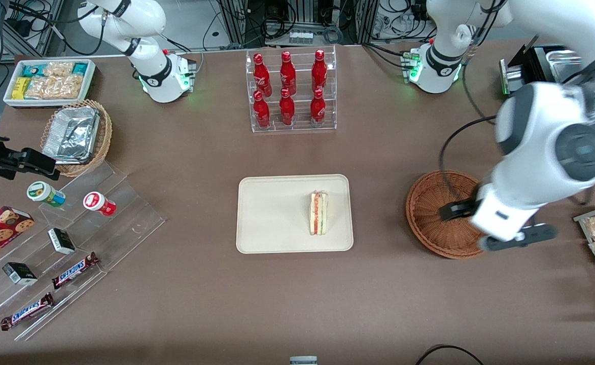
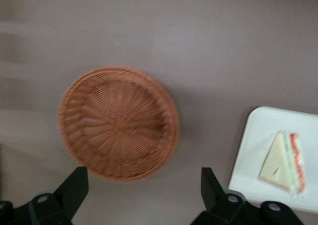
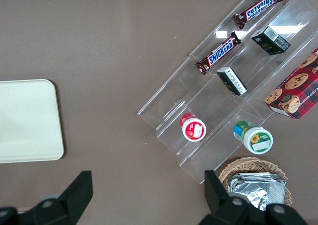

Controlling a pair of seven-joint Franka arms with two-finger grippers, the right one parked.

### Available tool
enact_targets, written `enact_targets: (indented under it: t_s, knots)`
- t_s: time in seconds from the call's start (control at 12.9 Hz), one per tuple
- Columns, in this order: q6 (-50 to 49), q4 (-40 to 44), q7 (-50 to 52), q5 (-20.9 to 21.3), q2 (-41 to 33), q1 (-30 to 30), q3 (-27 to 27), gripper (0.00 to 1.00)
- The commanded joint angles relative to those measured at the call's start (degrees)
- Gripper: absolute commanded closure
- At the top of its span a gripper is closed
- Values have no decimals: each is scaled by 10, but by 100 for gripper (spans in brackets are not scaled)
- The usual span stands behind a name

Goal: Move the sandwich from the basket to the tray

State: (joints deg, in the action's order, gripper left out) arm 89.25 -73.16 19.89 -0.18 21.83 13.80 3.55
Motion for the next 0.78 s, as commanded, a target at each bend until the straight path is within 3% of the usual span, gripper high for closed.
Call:
enact_targets:
  t_s: [0.0, 0.7]
  knots:
    - [-49, -11, -50, -3, -42, -29, -5, 0]
    - [-158, -79, -92, -3, -196, -118, -58, 0]
